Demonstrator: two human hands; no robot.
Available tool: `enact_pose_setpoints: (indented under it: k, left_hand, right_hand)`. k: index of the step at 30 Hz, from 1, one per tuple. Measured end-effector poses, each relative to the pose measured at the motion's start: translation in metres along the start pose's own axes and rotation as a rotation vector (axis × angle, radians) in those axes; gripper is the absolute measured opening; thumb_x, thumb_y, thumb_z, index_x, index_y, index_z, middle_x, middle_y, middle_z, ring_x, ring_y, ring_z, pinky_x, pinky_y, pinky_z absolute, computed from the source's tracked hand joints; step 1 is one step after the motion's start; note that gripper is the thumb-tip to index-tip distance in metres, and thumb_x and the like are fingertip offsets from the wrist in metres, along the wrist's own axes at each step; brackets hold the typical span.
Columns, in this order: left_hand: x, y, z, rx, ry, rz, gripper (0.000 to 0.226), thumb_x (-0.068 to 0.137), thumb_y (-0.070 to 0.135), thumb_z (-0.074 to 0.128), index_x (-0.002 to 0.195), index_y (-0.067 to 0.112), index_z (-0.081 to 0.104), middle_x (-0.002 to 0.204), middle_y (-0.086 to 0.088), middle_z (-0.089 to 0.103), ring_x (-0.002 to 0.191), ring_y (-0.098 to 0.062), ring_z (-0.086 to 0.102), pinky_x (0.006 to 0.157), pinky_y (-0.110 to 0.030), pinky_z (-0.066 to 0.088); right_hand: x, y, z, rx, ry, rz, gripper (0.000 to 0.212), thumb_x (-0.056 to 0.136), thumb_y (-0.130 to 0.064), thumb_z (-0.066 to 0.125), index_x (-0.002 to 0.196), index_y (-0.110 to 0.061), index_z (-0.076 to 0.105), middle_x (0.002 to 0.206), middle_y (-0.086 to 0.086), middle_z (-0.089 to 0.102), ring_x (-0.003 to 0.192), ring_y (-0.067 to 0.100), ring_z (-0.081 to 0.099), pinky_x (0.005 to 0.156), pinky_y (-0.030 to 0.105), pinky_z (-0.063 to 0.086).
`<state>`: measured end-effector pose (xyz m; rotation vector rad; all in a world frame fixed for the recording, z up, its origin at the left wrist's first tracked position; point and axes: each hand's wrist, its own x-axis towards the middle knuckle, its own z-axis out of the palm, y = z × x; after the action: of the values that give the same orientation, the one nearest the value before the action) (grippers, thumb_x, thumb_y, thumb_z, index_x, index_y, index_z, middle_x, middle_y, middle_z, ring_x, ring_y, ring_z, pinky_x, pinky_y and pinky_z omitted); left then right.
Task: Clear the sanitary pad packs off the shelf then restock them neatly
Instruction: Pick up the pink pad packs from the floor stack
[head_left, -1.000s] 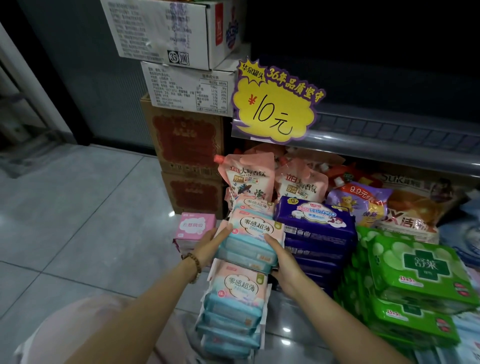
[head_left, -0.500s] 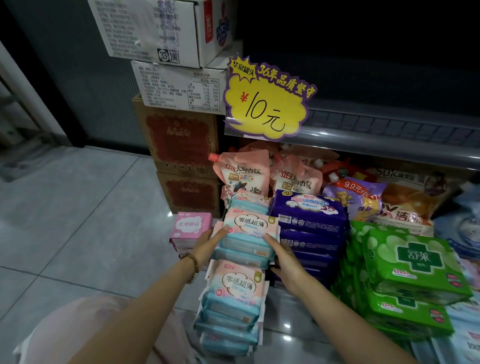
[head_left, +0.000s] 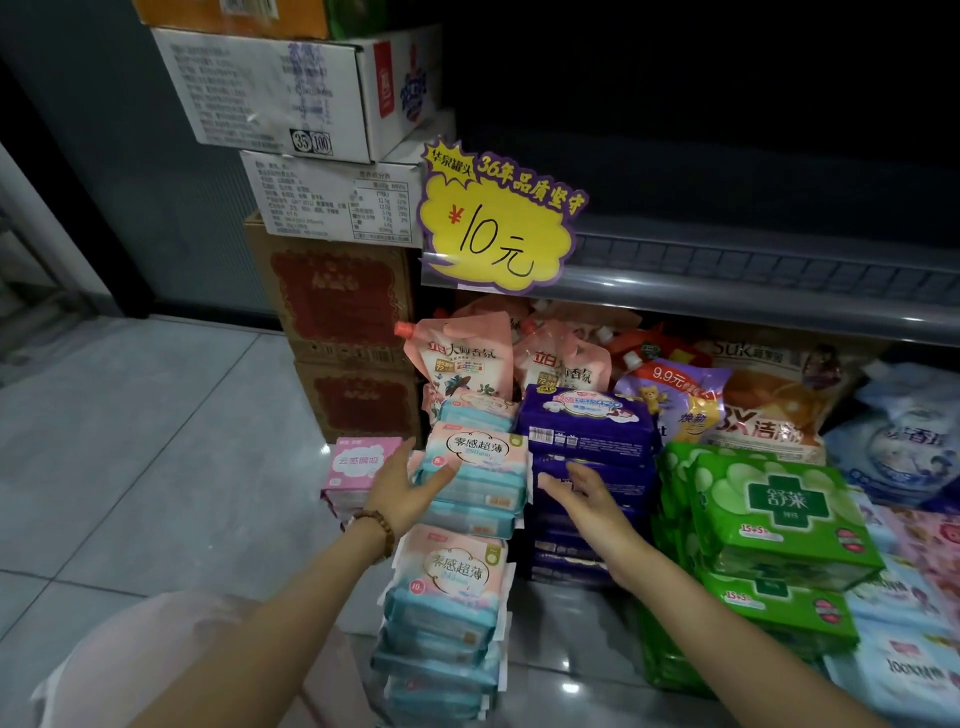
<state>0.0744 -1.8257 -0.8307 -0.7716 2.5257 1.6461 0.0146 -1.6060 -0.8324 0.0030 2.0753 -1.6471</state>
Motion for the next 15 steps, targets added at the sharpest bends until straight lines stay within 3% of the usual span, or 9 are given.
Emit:
enact_pose_setpoints:
  k: [2, 3, 7, 9, 12, 15]
  left_hand:
    - [-0.001, 0.014, -0.002, 0.165, -0.020, 0.131, 0.073, 0.078, 0.064, 0.061, 0.135, 0.024, 0.041, 0.133, 0.014, 0.042, 0.123, -0.009, 0.041, 0.109, -0.033, 0.032]
    - [0.001, 0.021, -0.001, 0.241, -0.031, 0.197, 0.076, 0.077, 0.070, 0.058, 0.136, 0.024, 0.042, 0.136, 0.012, 0.044, 0.127, -0.011, 0.041, 0.110, -0.036, 0.033]
    - [-0.002, 0.074, 0.012, 0.498, -0.074, 0.377, 0.079, 0.086, 0.059, 0.052, 0.147, 0.017, 0.027, 0.153, -0.004, 0.027, 0.142, -0.022, 0.020, 0.116, -0.040, 0.021]
    - [-0.007, 0.105, 0.030, 0.490, -0.125, 0.402, 0.079, 0.087, 0.058, 0.051, 0.148, 0.015, 0.024, 0.154, -0.005, 0.027, 0.142, -0.022, 0.023, 0.116, -0.037, 0.022]
    - [-0.013, 0.136, 0.066, 0.408, -0.230, 0.442, 0.075, 0.087, 0.057, 0.053, 0.146, 0.016, 0.029, 0.149, -0.005, 0.035, 0.137, -0.024, 0.033, 0.111, -0.035, 0.030]
    - [-0.022, 0.154, 0.113, 0.388, -0.337, 0.447, 0.071, 0.091, 0.049, 0.052, 0.147, 0.014, 0.027, 0.152, -0.006, 0.031, 0.139, -0.022, 0.030, 0.111, -0.028, 0.024]
  right_hand:
    - [-0.006, -0.013, -0.011, -0.100, -0.005, -0.070, 0.069, 0.088, -0.044, 0.062, 0.145, -0.023, 0.031, 0.152, -0.001, 0.033, 0.137, 0.017, 0.034, 0.097, 0.025, 0.032]
    - [-0.010, -0.023, -0.019, -0.163, -0.006, -0.105, 0.068, 0.087, -0.045, 0.062, 0.145, -0.024, 0.032, 0.152, -0.002, 0.033, 0.137, 0.016, 0.034, 0.097, 0.024, 0.031]
    - [-0.023, -0.068, -0.067, -0.349, 0.014, -0.241, 0.058, 0.088, -0.042, 0.063, 0.139, -0.027, 0.040, 0.145, -0.004, 0.040, 0.132, 0.017, 0.041, 0.108, 0.030, 0.035]
    - [-0.031, -0.085, -0.099, -0.345, 0.075, -0.307, 0.049, 0.087, -0.035, 0.065, 0.132, -0.025, 0.046, 0.138, -0.002, 0.048, 0.123, 0.016, 0.048, 0.103, 0.031, 0.041]
    - [-0.043, -0.093, -0.152, -0.317, 0.235, -0.342, 0.041, 0.086, -0.025, 0.067, 0.124, -0.018, 0.052, 0.120, -0.001, 0.056, 0.110, 0.013, 0.055, 0.082, 0.014, 0.045]
    - [-0.052, -0.077, -0.206, -0.250, 0.339, -0.307, 0.051, 0.080, -0.037, 0.073, 0.123, -0.015, 0.054, 0.124, 0.002, 0.058, 0.117, 0.015, 0.054, 0.096, 0.024, 0.044]
